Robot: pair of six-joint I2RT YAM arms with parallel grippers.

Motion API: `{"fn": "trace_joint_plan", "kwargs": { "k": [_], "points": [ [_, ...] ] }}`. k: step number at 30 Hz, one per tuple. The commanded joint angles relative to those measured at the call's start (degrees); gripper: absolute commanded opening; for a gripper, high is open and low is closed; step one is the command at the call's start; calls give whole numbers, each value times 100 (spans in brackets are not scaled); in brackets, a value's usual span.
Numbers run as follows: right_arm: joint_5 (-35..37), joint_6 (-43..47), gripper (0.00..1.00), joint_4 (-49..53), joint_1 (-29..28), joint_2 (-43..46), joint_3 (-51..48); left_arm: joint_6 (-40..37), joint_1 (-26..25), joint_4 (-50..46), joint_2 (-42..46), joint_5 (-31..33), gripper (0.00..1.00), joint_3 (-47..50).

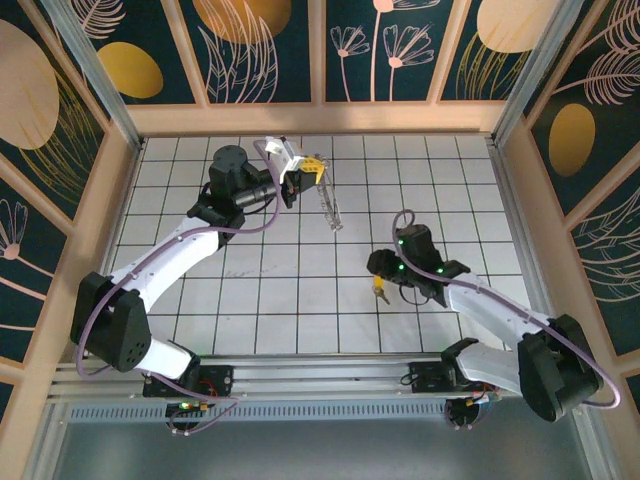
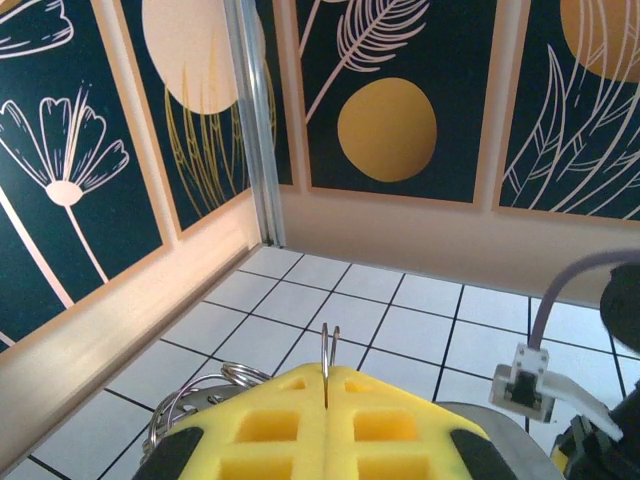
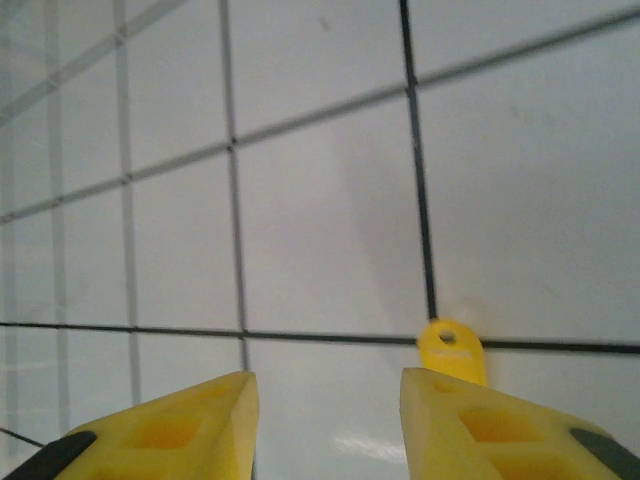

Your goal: Put the keys on the keyring

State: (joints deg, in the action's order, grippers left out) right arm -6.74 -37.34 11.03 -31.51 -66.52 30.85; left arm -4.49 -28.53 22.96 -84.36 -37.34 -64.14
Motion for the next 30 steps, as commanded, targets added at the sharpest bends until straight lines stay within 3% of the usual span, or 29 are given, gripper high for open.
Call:
{"fn": "trace_joint_plan", "kwargs": {
  "k": [1, 13, 30],
  "points": [
    [704, 60, 41, 520, -301, -199, 241, -10, -39, 323, 223, -19, 0, 45],
    [1584, 297, 37, 1127, -1196, -1280, 947, -17, -36, 323, 456, 41, 0, 234],
    [1824, 350, 32, 1270, -1410, -1689, 1092, 34, -39, 367, 484, 25, 0, 270]
  ]
}}
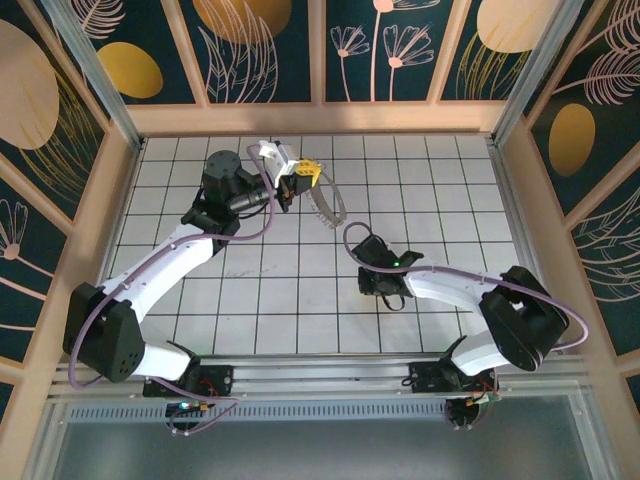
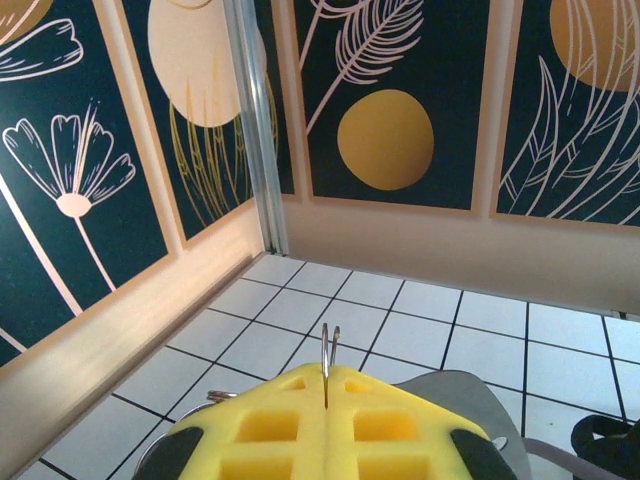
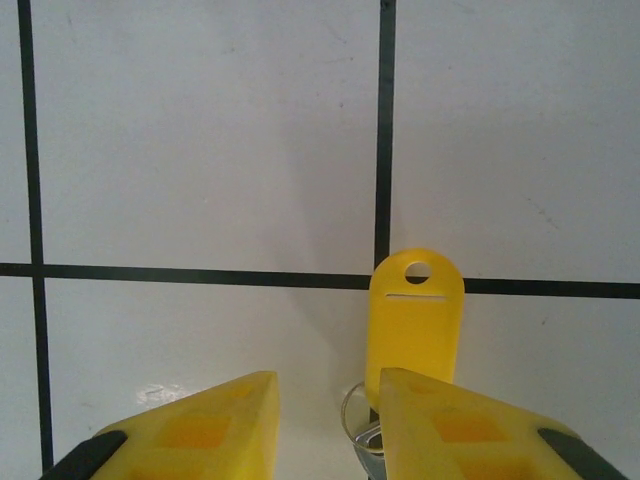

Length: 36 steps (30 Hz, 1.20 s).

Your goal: Put the keys on the keyring

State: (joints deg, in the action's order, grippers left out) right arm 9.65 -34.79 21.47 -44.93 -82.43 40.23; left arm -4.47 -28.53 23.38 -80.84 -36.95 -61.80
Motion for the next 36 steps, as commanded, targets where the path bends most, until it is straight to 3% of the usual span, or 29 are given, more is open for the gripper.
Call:
{"fn": "trace_joint_plan", "kwargs": {
  "k": [1, 22, 36],
  "points": [
    [215, 95, 32, 235, -75, -137, 158, 35, -38, 325, 132, -23, 0, 36],
    [485, 113, 30, 480, -273, -270, 137, 166, -38, 413, 94, -93, 0, 1],
    [562, 156, 10, 479, -297, -312, 178, 209, -36, 438, 106, -111, 0, 2]
  ]
}}
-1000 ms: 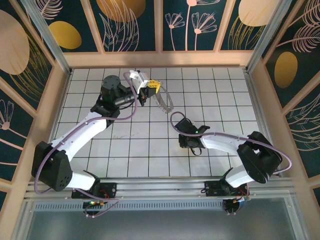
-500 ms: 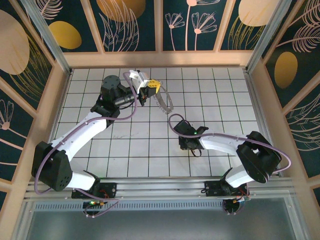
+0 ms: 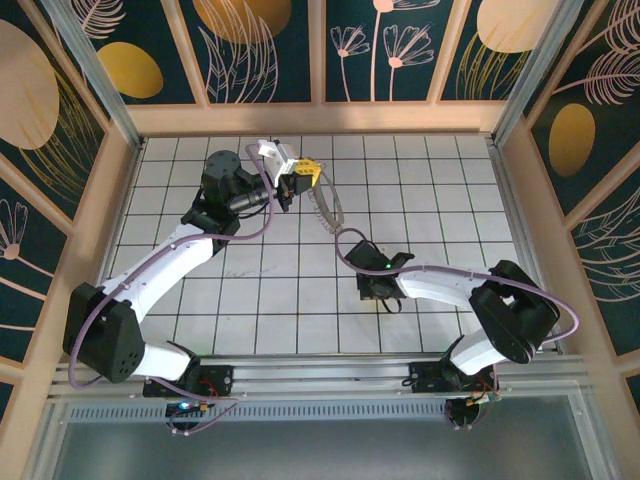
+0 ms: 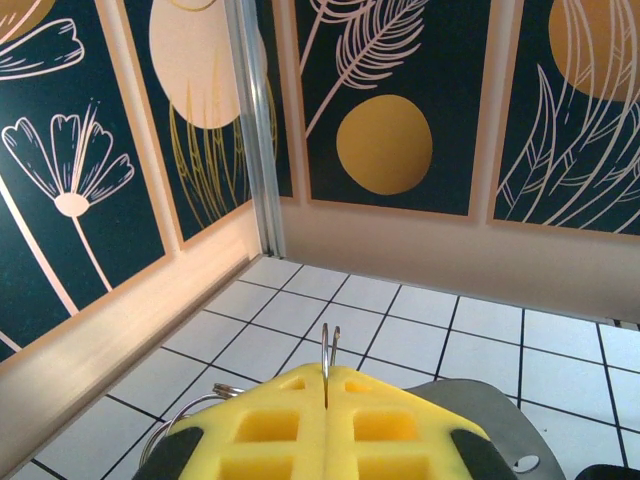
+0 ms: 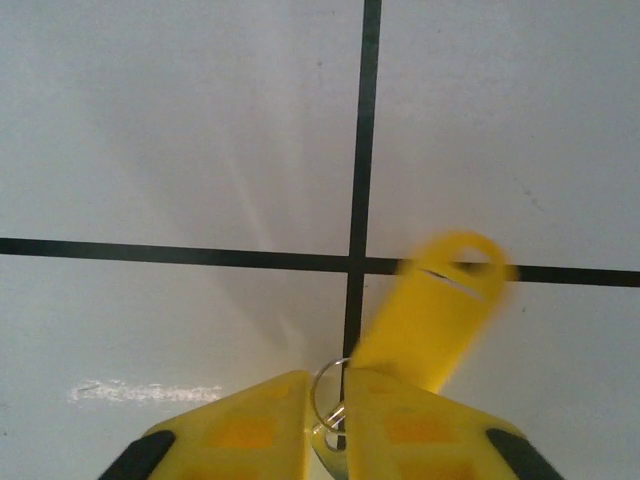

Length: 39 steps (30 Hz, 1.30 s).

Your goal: Put the keys on the keyring

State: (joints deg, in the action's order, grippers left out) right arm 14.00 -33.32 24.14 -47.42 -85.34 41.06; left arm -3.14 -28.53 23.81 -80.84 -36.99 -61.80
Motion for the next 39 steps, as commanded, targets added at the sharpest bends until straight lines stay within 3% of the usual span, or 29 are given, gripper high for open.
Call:
{"fn": "trace_joint_plan", "kwargs": {
  "k": [1, 4, 16, 39],
  "points": [
    [133, 10, 7, 221, -48, 10, 111, 77, -37, 396, 100, -109, 0, 10],
    [164, 19, 0, 255, -49, 151, 157, 90, -36, 396, 94, -116, 0, 10],
    [-96, 80, 0, 31, 130, 709, 276, 143, -38, 408, 68, -159, 0, 9],
    [-1933, 71, 0, -1903, 1168, 656, -649, 229, -39, 412, 40, -212, 0, 10]
  ]
}}
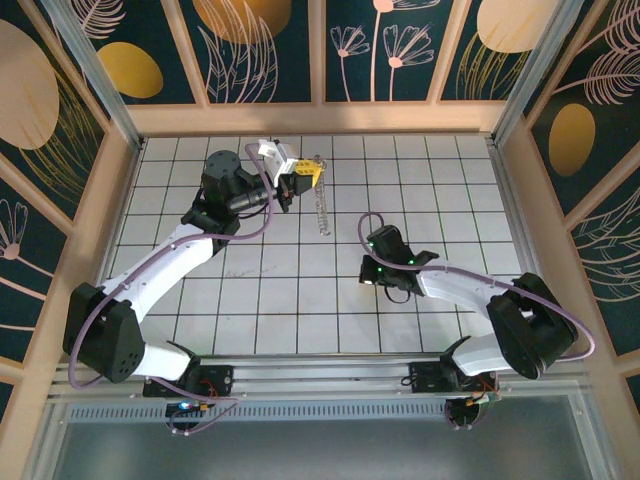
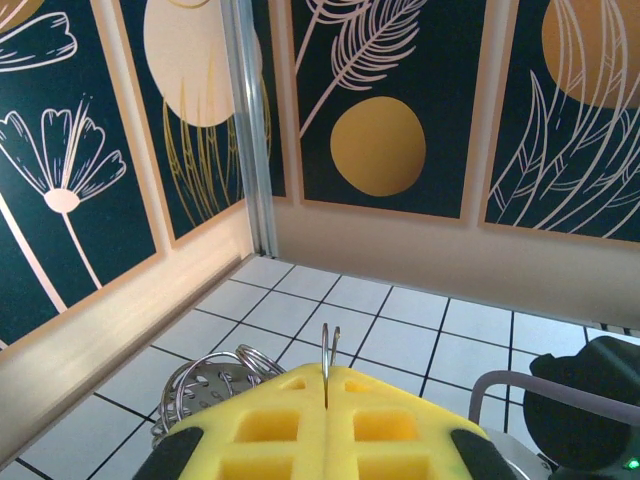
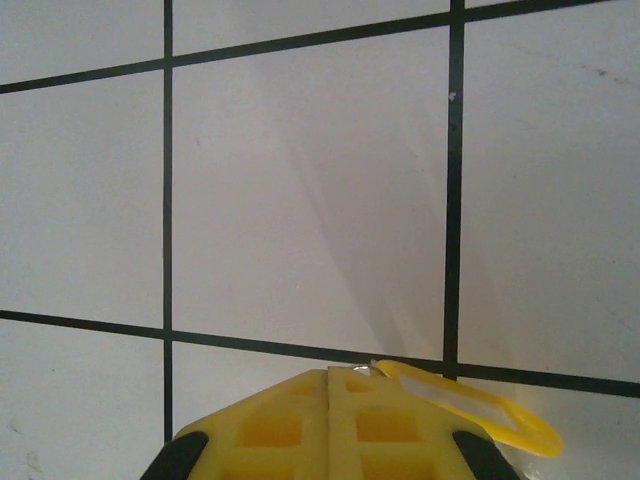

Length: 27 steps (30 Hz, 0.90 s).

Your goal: Put the keys on the keyring

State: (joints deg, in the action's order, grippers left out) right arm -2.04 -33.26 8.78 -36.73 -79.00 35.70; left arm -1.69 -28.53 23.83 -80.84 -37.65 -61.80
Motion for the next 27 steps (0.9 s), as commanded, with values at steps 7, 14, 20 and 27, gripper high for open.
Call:
{"fn": "trace_joint_plan", "kwargs": {
  "k": [7, 14, 20, 27],
  "points": [
    [-435, 82, 0, -600, 219, -197, -186, 83, -38, 385, 39, -148, 0, 26],
    [-461, 74, 0, -710, 273, -419, -180, 112, -38, 372, 48, -208, 0, 56],
    [-448, 108, 9, -619, 298, -423, -69, 83, -38, 393, 99, -182, 0, 131],
    [-269, 109, 26, -186, 273, 148, -42, 112, -39, 464, 77, -227, 0, 155]
  ]
}}
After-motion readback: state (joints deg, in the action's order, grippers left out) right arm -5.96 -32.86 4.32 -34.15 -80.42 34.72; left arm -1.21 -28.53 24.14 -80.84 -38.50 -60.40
